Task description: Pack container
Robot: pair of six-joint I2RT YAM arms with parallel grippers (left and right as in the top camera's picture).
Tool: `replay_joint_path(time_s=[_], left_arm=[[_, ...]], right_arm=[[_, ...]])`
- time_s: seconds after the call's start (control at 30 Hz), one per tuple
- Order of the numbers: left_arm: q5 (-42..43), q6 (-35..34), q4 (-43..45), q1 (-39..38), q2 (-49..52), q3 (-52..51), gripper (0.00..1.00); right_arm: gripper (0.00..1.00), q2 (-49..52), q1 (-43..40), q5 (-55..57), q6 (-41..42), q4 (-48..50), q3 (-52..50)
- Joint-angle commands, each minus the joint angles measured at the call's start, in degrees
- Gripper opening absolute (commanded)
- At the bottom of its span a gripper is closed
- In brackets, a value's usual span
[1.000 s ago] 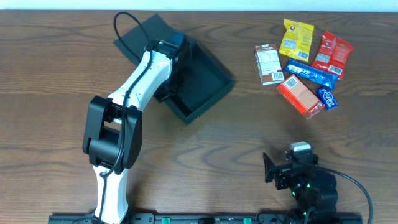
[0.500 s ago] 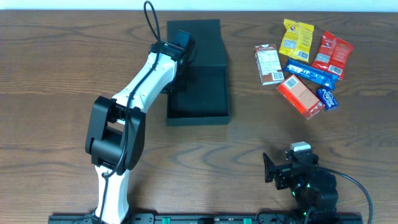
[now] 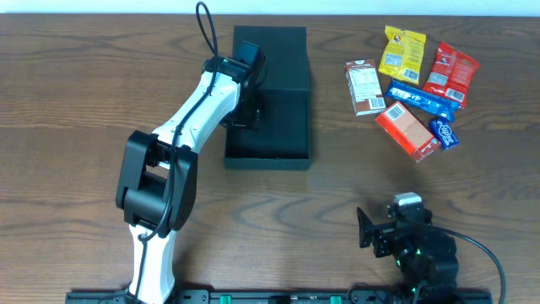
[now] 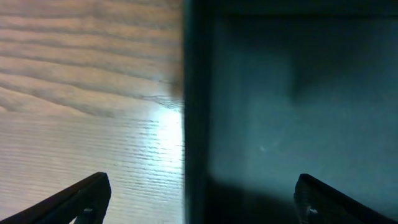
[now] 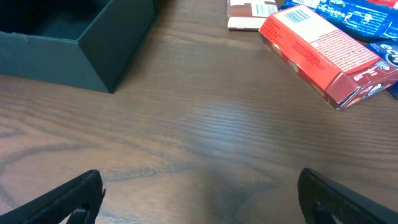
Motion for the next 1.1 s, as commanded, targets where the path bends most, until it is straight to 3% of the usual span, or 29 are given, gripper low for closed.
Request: replay_joint_path(time_s=[0.0, 0.33, 0.77, 0.87, 1.0, 1.07], left_arm=[[4.3, -1.1, -0.4, 0.0, 0.5, 2.8, 0.95], [4.9, 0.0, -7.7, 0.0, -3.7, 15.2, 0.95], [4.9, 0.7, -7.6, 3.1, -10.7, 16.6, 0.95], [4.9, 0.7, -7.6, 3.1, -10.7, 16.6, 0.95], [4.9, 1.3, -7.1, 3.1, -10.7, 16.6, 0.95], [4.9, 1.3, -6.8, 3.1, -10.7, 16.6, 0.95]], right_arm=[[0.99, -0.3, 0.5, 0.6, -0.7, -0.1, -0.4], [0.99, -0.3, 0.5, 0.6, -0.7, -0.1, -0.4], [0.99, -0.3, 0.5, -0.2, -0.1, 2.7, -0.4], [0.99, -0.3, 0.5, -3.1, 10.3, 11.5, -0.4], [0.99, -0.3, 0.5, -5.3, 41.0, 17.7, -0.4], [0.99, -0.3, 0.5, -5.7, 48.6, 17.1, -0.4]])
